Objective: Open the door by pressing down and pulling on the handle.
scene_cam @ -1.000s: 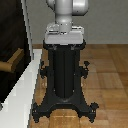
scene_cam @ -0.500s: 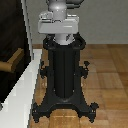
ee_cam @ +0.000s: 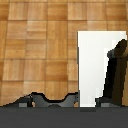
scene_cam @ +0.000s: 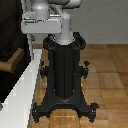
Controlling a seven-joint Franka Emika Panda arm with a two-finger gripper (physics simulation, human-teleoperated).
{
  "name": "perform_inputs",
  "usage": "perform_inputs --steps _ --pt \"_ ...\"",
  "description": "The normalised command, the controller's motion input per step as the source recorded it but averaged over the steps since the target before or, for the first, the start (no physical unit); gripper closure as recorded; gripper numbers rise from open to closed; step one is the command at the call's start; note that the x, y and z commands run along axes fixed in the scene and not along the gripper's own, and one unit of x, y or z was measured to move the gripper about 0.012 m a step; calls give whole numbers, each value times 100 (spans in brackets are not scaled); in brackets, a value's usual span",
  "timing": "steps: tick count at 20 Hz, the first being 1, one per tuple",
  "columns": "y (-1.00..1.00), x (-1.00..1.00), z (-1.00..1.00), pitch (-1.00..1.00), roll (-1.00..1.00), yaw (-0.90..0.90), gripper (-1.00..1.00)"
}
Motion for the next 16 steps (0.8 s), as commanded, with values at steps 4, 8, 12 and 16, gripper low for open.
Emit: perform_inputs --steps 4,8,12,16 --pt "-50 0 0 0 0 0 -100" --pt "-50 0 0 0 0 0 -100" --pt "-50 0 0 0 0 -11 -100" --pt "-50 0 0 0 0 -11 -100"
